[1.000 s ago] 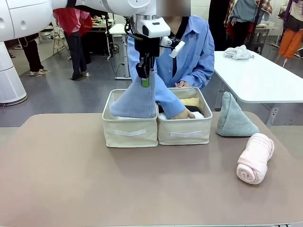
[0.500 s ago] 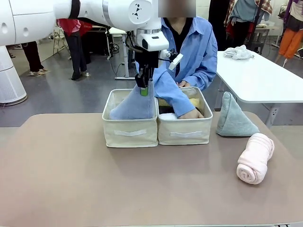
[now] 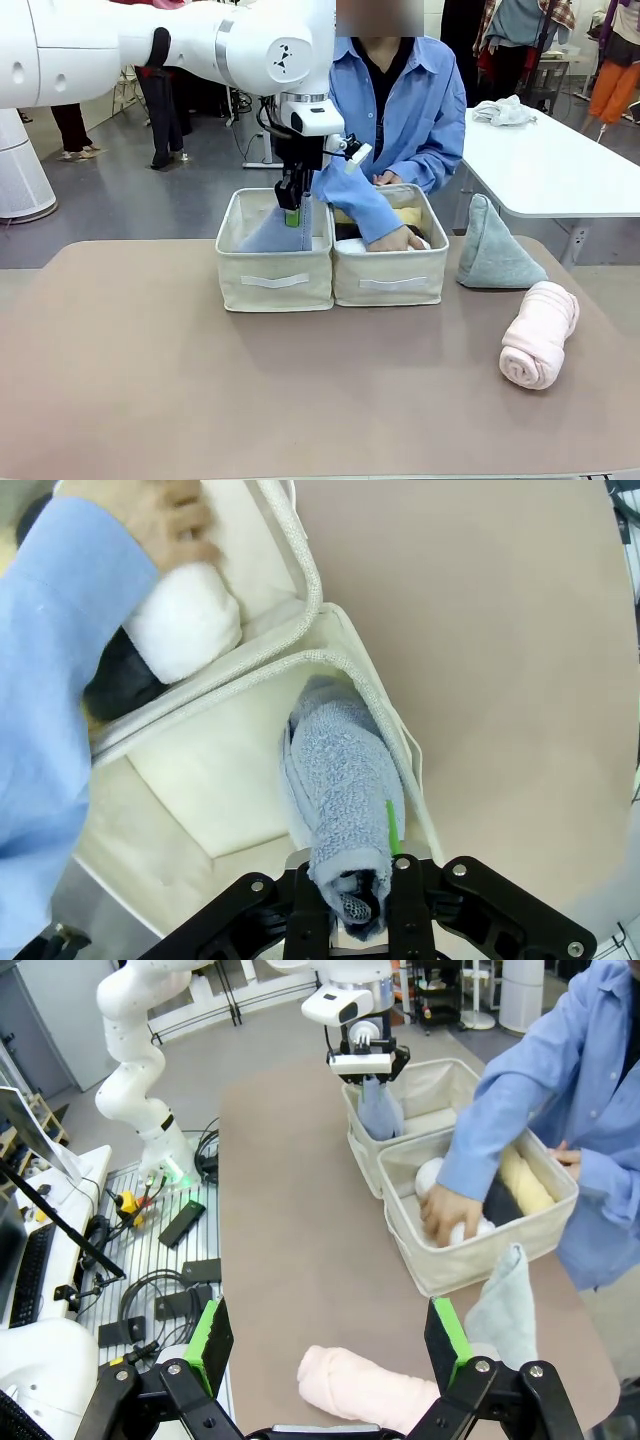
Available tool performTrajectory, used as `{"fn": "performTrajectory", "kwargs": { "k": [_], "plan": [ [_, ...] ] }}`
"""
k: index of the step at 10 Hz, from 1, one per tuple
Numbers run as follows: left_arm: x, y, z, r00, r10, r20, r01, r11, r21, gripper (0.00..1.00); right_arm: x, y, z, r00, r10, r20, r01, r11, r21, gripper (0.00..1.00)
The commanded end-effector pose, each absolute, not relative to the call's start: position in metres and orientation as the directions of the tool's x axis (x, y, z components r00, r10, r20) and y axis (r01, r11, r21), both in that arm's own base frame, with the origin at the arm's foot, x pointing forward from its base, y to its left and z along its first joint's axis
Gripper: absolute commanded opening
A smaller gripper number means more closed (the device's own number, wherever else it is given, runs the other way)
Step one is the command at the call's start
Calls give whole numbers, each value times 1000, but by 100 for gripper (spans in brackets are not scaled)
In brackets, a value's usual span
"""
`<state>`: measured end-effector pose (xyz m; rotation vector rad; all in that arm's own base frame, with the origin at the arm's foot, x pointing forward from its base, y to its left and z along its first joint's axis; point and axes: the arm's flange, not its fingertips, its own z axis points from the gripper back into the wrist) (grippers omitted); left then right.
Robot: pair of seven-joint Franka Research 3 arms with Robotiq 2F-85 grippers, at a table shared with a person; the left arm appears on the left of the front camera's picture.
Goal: Sort the towels based on their folding style.
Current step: Pick up one triangle-folded towel and place it in the left Fabric basket.
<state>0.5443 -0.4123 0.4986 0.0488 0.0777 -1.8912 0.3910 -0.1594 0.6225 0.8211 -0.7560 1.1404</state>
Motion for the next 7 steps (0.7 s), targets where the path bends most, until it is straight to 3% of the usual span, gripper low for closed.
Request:
{"fn": "performTrajectory", "kwargs": {
  "k": [1,5,6,7],
  "plan": [
    [552,-415,491,-325,-945,-43,945,-322,-60,17,391,-159,622,248,461,852,-964,204,171,100],
    [566,-424,479,-299,-951,-74,951,-291,-102,17,391,-159,622,248,461,852,-964,204,171,100],
    [567,-423,479,-297,-952,-76,952,-289,-103,41,391,-159,622,248,461,852,-964,204,171,100],
    [566,-422,479,-299,-951,-80,952,-290,-101,75,391,-159,622,248,461,852,-964,204,171,100]
  ]
}}
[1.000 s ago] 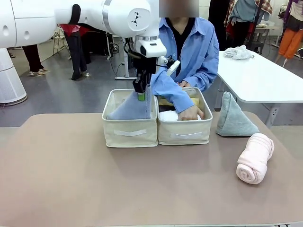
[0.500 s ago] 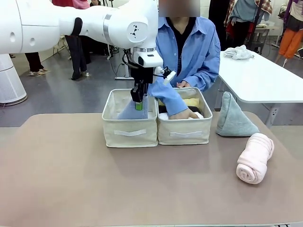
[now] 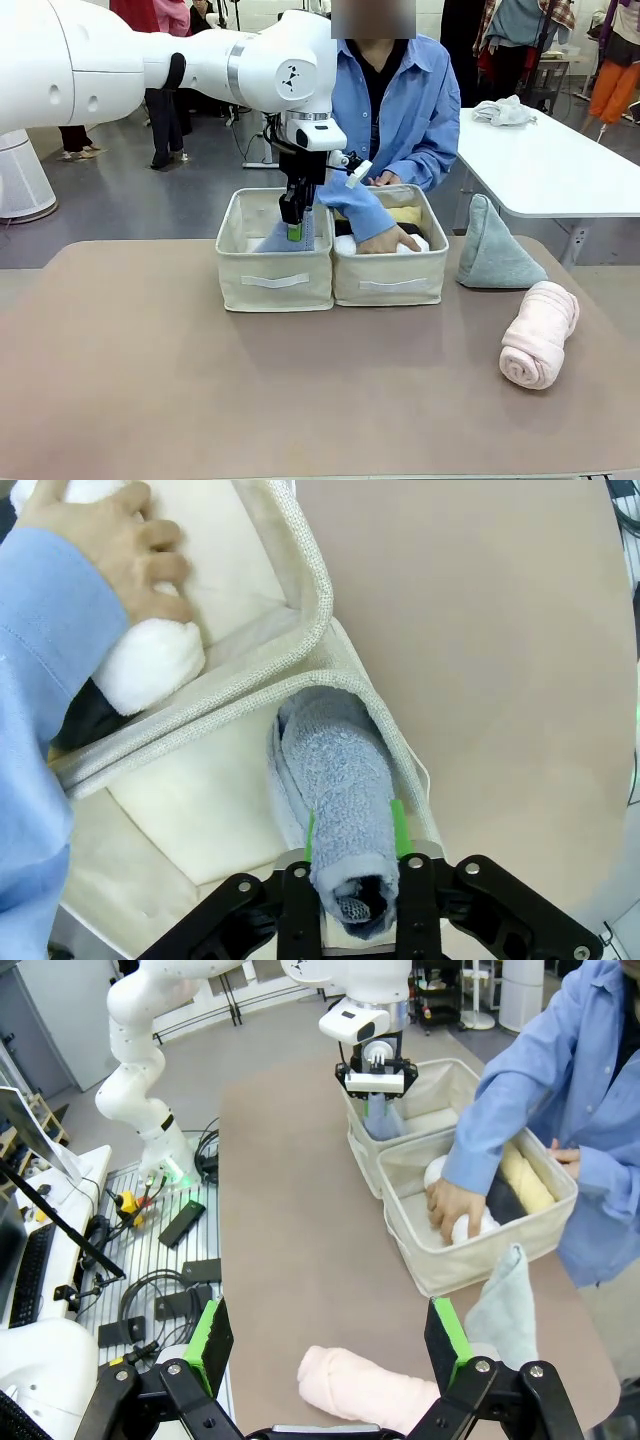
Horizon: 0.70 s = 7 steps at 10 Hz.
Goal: Sort the towels based on their folding style.
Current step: Pick up one triangle-folded towel and place it in the left Fabric basket.
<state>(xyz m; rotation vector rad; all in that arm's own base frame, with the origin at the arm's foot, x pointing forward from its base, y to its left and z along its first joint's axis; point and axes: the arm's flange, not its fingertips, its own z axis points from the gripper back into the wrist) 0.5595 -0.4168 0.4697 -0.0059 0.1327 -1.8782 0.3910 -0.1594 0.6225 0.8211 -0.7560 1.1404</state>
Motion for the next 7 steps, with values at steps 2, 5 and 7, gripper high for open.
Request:
{"fn": "performTrajectory", "kwargs": {
  "k": [2,5,7],
  "plan": [
    [565,-422,480,-302,-950,-80,951,-294,-99,100,391,-159,622,248,461,852,-964,204,171,100],
    [565,-421,479,-309,-947,-84,949,-301,-96,100,391,-159,622,248,461,852,-964,204,171,100],
    [564,-421,481,-313,-946,-81,947,-306,-94,100,391,-159,622,248,461,852,-964,204,171,100]
  ]
}}
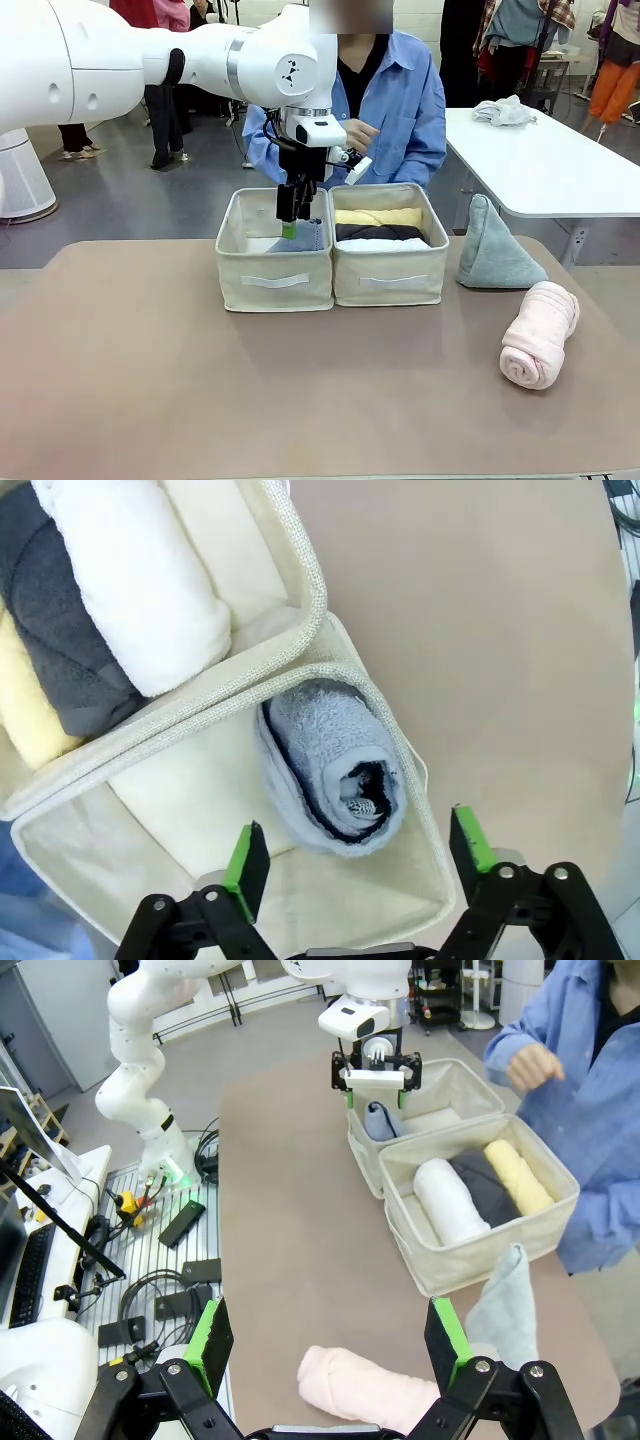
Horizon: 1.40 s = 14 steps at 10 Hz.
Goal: Sort the towels based on their folding style.
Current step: Pick up one triangle-folded towel and place it in the left Fabric basket.
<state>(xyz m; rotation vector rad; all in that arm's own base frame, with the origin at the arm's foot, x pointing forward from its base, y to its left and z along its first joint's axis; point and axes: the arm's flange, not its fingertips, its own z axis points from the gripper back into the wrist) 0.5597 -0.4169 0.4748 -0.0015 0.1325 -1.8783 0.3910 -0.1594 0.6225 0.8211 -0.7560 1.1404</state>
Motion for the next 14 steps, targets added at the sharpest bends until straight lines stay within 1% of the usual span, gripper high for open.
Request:
{"fn": "performTrajectory", "kwargs": {
  "k": [1,2,3,5,6,7,8,10,11,13,14],
  "plan": [
    [563,-420,481,-314,-946,-82,947,-307,-90,100,391,-159,622,248,461,852,-964,204,171,100],
    [559,-419,488,-352,-934,-66,933,-345,-103,100,391,-159,622,248,461,852,-964,204,171,100],
    [546,-408,505,-385,-921,-56,917,-376,-129,100,391,-159,622,248,461,852,-964,204,171,100],
    [498,-354,559,-463,-882,-86,884,-453,-120,100,391,-159,622,248,461,852,-964,204,171,100],
    [475,-318,582,-469,-878,-99,882,-459,-106,100,391,-159,622,248,461,852,-964,204,171,100],
    [454,-282,600,-431,-897,-97,902,-426,-63,100,391,-159,622,248,461,852,-964,204,171,100],
    [440,-244,611,-346,-935,-76,938,-345,-18,100,391,-159,622,248,461,852,-964,204,171,100],
    [431,-186,607,-167,-985,46,986,-165,28,100,391,-159,622,248,461,852,-964,204,171,100],
    [426,-159,602,-98,-991,91,995,-95,36,100,391,-159,622,248,461,852,-964,204,171,100],
    [418,-122,599,-36,-985,169,999,-29,42,100,391,-159,622,248,461,852,-964,204,171,100],
    [422,-118,602,-34,-986,165,999,-28,36,100,391,-159,622,248,461,852,-964,204,171,100]
  ]
}}
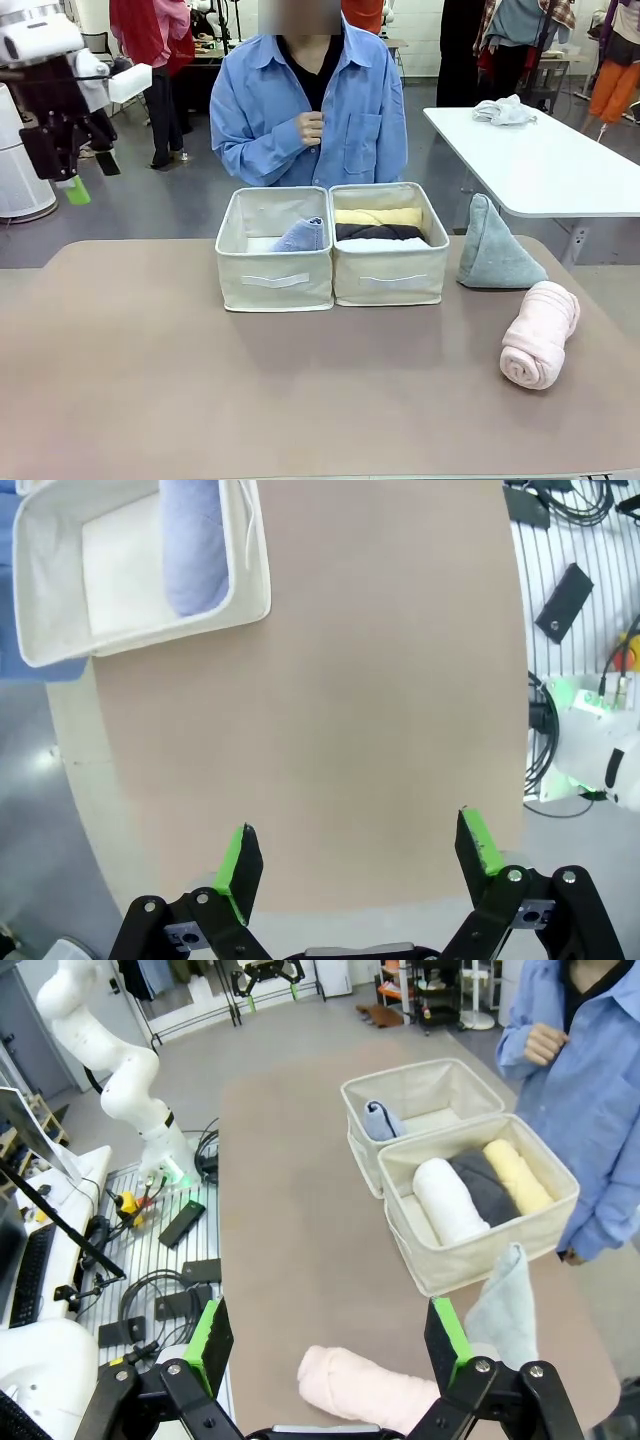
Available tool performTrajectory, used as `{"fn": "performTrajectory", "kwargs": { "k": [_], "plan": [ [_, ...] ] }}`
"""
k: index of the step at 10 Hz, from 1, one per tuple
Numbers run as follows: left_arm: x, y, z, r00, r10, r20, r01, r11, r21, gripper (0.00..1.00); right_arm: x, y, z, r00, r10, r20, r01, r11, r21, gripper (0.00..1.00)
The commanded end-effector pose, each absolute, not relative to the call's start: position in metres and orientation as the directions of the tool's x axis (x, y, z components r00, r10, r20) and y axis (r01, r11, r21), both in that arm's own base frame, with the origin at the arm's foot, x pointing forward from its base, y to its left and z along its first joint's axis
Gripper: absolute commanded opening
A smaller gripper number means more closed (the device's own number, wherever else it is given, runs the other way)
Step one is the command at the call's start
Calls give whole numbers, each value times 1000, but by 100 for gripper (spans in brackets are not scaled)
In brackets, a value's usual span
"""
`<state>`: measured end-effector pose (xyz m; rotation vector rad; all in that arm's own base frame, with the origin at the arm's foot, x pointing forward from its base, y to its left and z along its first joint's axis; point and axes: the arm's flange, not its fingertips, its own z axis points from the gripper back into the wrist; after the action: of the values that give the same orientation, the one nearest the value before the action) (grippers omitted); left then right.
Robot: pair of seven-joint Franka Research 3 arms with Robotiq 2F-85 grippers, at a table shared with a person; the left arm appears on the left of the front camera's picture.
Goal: Sort the towels based on their folding style.
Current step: Pick up one triangle-folded towel and place it in the left Fabric basket, then pick up another triangle-folded towel from the table and place it in the left Fabric basket.
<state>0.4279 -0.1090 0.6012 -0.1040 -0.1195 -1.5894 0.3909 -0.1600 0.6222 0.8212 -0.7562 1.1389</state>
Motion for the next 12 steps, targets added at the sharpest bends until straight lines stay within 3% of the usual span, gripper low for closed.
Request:
{"fn": "performTrajectory", "kwargs": {
  "k": [1,2,7,9,10,12],
  "plan": [
    [432,-129,606,-51,-997,63,999,-52,-13,100,391,-159,622,248,461,852,-964,204,171,100],
    [428,-109,601,-22,-990,141,1000,-21,11,100,391,-159,622,248,461,852,-964,204,171,100],
    [429,-110,600,-25,-991,128,1000,-25,8,100,391,-159,622,248,461,852,-964,204,171,100],
    [463,-25,622,86,-816,572,991,13,-131,100,391,-159,622,248,461,852,-964,204,171,100],
    [463,25,631,103,-664,741,991,9,-130,100,391,-159,622,248,461,852,-964,204,171,100],
    [455,111,638,91,-411,907,996,24,-89,100,391,-159,622,248,461,852,-964,204,171,100]
  ]
}}
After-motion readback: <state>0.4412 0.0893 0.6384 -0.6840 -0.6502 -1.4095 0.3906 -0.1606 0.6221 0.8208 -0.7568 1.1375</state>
